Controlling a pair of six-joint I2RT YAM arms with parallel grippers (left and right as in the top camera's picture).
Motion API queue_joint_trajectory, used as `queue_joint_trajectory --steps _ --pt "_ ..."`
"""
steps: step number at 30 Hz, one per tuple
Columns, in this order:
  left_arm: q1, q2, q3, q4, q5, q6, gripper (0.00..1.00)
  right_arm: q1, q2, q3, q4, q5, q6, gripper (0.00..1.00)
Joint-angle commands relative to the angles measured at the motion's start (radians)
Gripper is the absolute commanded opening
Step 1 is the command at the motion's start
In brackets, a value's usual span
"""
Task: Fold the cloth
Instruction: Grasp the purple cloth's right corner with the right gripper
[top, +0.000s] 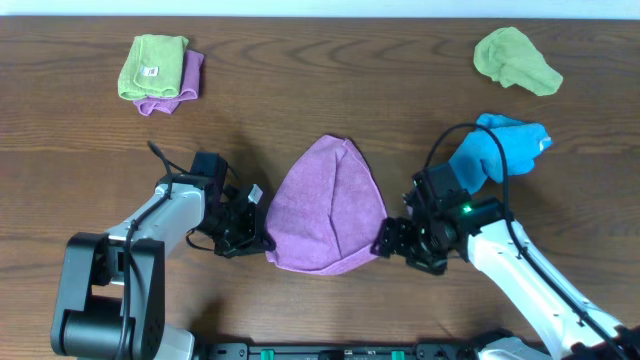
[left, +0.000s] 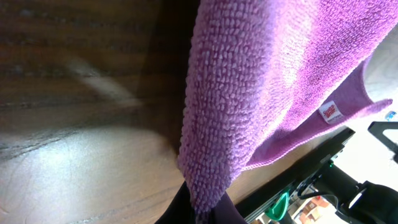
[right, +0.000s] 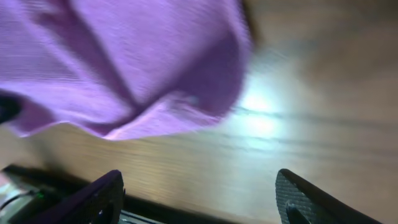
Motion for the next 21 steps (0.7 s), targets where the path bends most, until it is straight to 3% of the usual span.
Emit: queue_joint_trajectory --steps 1,11,21 --pt "0.005 -0.011 0.014 -0.001 -0.006 0.02 0.06 0.006 -0.006 0.007 -0.016 0.093 0.082 0.79" --pt "0.005 -0.011 0.014 -0.012 -0.006 0.021 0.06 -0.045 -0.006 0.006 0.027 0.053 0.438 0.77" --pt "0.005 -0.011 0.014 -0.011 -0.007 0.021 0.06 -0.051 0.027 -0.039 0.121 0.006 0.543 0.72"
